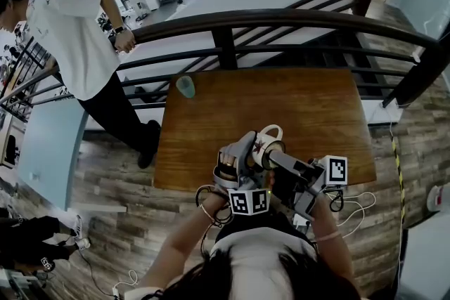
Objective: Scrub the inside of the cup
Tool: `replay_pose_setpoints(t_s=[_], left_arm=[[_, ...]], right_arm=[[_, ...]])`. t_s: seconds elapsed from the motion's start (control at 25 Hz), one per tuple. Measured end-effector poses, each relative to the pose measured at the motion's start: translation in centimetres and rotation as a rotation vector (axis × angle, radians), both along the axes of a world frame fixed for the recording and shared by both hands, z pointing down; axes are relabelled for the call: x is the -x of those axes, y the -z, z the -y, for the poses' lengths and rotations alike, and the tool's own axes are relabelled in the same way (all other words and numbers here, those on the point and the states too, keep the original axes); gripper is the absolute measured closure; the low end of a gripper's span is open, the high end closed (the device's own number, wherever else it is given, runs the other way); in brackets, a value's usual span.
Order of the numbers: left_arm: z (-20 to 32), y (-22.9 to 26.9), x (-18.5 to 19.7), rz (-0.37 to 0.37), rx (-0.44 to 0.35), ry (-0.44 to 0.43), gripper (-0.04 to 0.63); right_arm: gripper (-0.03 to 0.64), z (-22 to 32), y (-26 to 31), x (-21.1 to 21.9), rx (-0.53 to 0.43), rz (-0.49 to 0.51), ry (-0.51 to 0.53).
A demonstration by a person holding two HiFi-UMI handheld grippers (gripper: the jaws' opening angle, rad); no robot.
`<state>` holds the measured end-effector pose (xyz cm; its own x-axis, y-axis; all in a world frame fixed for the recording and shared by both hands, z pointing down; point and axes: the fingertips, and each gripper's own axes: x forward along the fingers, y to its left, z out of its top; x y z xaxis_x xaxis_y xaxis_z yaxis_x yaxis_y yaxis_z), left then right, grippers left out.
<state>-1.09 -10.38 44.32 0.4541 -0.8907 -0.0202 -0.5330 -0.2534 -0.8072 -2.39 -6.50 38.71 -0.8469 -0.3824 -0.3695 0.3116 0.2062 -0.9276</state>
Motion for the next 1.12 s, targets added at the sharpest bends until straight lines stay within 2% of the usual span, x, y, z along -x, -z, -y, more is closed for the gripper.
replay_pose_setpoints(t_s=[0.08, 0.16, 0.32, 0.48, 0.92, 1.12], left_arm=[[0.2, 0.1, 0.0, 0.0, 0.003, -0.005, 0.207], [0.4, 0.2, -0.2, 0.001, 0.011, -0.013, 0.207], [0.6, -0.1, -0.5, 0.019, 0.023, -0.023, 0.207], [0.6, -0.7, -0.6, 0.077, 0.008, -0.043, 0.207], [0.5, -2.1, -1.0, 0.181, 0.026, -0.086, 0.207], [0.5, -2.6, -1.1, 0.208, 0.041, -0.094, 0.207]], right_arm=[[0.546, 0.3, 0.2, 0.1, -0.003, -0.009, 0.002], [0.546, 0.3, 0.0, 0.0, -0.046, -0.071, 0.015], [0.546, 0.3, -0.5, 0.3, -0.182, -0.273, 0.061], [0.547, 0.1, -1.7, 0.8, -0.306, -0.459, 0.115], [0.546, -1.1, -4.2, 1.4, -0.614, -0.895, 0.306], [0.546, -1.7, -5.3, 1.4, -0.739, -1.054, 0.405]])
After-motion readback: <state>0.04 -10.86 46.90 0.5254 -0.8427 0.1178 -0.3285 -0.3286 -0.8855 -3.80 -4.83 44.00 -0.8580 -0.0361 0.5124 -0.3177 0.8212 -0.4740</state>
